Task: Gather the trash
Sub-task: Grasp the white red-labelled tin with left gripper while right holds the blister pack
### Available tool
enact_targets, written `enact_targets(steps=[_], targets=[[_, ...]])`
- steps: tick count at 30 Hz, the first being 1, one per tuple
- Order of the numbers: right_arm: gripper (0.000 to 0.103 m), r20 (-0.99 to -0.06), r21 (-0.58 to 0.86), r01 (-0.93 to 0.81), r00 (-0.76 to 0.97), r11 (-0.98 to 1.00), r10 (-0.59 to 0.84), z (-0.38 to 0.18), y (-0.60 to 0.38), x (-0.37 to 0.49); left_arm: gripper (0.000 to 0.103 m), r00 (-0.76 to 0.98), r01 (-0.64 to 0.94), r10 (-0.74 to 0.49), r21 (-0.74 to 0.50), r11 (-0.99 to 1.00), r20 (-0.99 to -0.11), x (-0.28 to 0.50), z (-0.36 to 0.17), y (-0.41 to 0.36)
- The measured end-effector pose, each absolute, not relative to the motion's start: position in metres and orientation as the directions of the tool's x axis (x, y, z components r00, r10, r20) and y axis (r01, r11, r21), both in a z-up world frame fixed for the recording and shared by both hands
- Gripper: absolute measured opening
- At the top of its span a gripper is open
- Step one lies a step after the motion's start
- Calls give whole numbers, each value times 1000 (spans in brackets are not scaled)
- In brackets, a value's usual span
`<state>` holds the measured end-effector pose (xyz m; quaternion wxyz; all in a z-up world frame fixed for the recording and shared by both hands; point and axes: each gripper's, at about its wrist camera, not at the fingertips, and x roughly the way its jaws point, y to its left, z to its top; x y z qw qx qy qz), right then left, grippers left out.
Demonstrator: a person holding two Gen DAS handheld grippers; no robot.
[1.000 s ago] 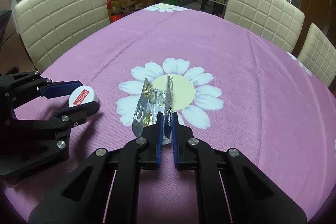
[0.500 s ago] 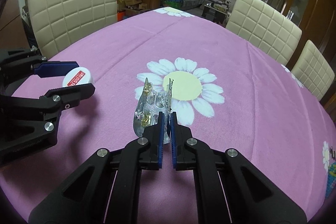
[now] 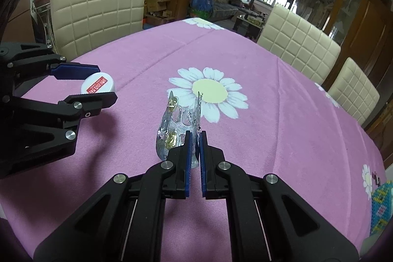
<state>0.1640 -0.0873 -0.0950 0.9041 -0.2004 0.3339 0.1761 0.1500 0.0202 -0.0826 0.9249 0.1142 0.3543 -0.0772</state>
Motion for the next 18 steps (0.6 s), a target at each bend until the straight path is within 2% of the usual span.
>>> enact_targets(steps=[6,13,18], targets=[[7,-664,-219,-474,712,853,226,-83,-80,157,39,757,209,-52,167,964,-651,143,-73,21],[7,-682,-225,-499,694,837,231,-95,-56,161,39,784,148,1,189,971,-621,138,-71,46],[7,-702,-190,-529,662,827,263,-104,-41,160,39,764,129,0,154,980,-646,138,-84,66]])
